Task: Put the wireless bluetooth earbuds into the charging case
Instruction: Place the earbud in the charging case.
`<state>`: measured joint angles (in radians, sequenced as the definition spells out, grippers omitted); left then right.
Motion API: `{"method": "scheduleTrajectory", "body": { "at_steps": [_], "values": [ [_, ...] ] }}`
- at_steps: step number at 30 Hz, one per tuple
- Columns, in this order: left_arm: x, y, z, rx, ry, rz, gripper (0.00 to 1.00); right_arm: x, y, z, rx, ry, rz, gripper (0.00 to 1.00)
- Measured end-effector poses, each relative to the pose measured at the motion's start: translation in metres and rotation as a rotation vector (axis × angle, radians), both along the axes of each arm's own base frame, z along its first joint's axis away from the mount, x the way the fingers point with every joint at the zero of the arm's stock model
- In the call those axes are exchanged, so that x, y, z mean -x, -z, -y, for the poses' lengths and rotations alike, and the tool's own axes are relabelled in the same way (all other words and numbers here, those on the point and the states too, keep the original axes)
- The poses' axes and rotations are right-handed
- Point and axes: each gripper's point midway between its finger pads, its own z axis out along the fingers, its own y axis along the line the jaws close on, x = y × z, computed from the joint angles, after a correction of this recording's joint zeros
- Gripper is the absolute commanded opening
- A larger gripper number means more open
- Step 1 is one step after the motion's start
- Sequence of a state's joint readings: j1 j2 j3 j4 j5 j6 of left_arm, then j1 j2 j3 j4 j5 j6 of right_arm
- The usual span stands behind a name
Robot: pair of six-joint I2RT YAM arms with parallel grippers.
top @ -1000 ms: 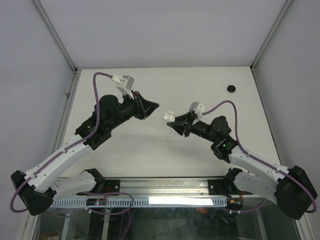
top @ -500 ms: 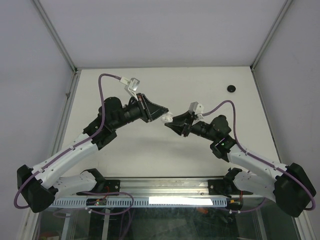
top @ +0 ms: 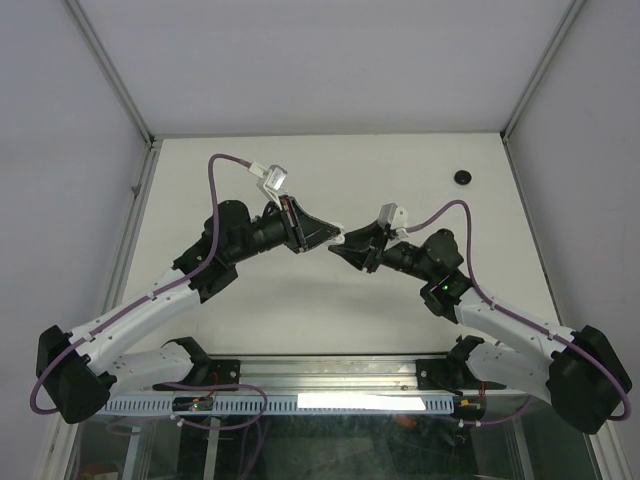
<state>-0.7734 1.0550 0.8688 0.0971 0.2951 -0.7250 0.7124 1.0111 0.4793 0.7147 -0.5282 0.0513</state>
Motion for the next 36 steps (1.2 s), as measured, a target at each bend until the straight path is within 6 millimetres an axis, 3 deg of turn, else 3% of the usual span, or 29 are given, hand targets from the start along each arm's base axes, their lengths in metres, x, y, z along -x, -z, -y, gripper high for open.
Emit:
{"method": "scheduleTrajectory", "body": {
  "at_steps": [36],
  "values": [
    [0.0007,0.0091,-0.0064,-0.009,-0.047,-0.039,0.11,-0.0022,0.0011,0.0003,0.003,0.015,-0.008,0.00]
  ]
}}
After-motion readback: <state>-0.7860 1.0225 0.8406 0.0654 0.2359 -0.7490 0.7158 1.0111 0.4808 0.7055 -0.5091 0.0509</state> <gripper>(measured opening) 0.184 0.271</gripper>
